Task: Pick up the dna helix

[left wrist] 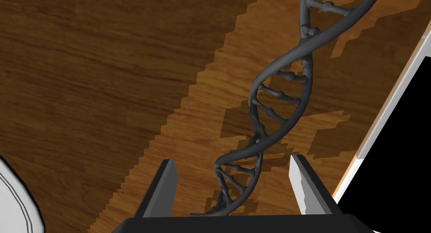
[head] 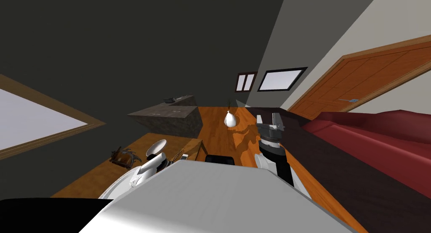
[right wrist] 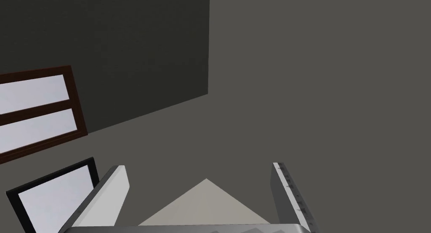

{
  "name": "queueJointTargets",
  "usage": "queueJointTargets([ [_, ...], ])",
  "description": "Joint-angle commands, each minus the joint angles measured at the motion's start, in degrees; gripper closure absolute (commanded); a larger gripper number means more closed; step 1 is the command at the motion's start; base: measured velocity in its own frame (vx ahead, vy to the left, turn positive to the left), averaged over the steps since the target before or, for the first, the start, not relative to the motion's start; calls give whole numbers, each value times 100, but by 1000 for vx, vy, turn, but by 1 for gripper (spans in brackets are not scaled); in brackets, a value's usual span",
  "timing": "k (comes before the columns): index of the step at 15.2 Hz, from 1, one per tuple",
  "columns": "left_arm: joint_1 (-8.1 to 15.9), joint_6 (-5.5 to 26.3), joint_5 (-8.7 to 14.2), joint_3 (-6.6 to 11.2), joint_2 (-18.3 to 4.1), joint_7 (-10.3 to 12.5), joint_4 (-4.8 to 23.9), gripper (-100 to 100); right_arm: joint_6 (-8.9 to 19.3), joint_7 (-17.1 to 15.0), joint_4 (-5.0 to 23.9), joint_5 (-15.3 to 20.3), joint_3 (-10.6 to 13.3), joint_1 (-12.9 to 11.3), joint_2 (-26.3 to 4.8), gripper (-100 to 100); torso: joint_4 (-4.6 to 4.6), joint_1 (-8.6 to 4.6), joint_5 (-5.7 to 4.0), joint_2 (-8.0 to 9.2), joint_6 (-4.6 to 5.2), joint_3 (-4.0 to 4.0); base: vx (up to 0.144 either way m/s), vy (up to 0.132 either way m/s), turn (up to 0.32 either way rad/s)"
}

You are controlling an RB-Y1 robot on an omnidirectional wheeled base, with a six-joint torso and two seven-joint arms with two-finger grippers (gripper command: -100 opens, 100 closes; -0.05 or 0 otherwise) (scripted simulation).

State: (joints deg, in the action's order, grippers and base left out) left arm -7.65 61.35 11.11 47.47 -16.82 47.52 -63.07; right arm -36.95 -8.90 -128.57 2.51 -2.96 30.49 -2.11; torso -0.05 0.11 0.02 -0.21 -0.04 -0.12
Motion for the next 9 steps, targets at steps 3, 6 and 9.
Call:
queueJointTargets([
  [3, 1, 5, 2, -2, 4, -1, 0, 100, 0, 0, 0, 0, 0, 0, 0, 0, 0, 4, 3, 4, -1, 2, 0, 0, 0],
  [6, -5, 238, 18, 49, -59, 37, -165, 100, 0, 0, 0, 0, 1, -1, 0, 0, 2, 7, 4, 9, 2, 5, -18, -19, -52],
  [9, -11, 301, 25, 64, -75, 47, -230, 100, 0, 0, 0, 0, 1, -1, 1, 0, 4, -6, 1, 22, 2, 12, -38, -35, -51],
])
